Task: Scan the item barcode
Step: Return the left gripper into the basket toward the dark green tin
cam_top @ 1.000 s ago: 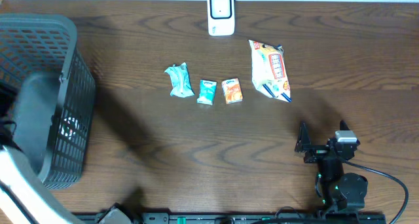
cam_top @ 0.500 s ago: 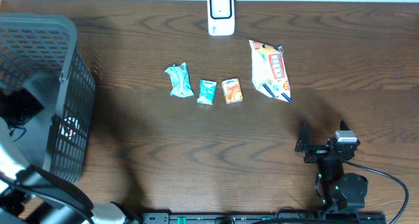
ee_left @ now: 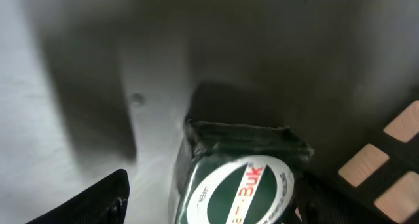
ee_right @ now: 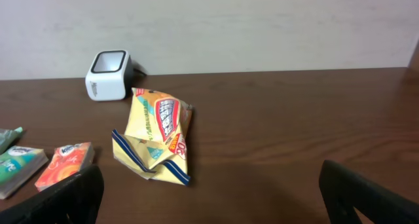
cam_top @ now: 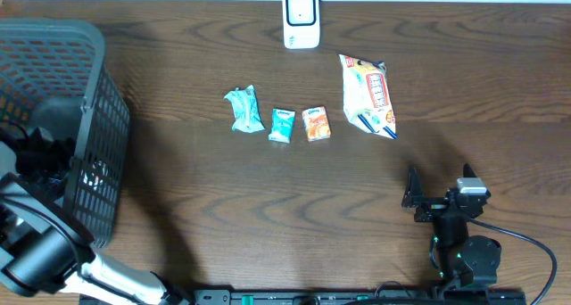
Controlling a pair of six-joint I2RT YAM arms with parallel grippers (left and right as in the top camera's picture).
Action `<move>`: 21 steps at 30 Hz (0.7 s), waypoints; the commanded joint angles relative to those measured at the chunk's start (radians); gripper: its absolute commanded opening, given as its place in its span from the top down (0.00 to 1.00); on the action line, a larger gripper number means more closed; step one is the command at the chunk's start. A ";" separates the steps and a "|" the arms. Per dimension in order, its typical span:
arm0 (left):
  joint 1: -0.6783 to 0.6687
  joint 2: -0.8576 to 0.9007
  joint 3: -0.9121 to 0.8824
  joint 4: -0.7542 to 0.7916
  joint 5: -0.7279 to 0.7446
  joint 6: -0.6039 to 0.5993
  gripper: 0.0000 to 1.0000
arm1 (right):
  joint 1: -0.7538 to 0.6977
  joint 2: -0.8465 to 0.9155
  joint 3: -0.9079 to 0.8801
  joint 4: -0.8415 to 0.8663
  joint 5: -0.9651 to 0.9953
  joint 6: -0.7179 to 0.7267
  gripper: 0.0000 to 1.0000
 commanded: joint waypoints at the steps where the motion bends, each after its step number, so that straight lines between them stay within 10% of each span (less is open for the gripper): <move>1: 0.003 0.040 0.018 -0.009 0.058 0.019 0.21 | -0.006 -0.005 -0.002 -0.004 0.002 0.002 0.01; 7: 0.003 0.071 -0.005 0.002 0.055 0.026 0.23 | -0.006 -0.005 -0.002 -0.004 0.002 0.002 0.01; 21: 0.003 0.100 -0.001 0.018 -0.006 0.025 0.80 | -0.006 -0.005 -0.002 -0.004 0.002 0.002 0.01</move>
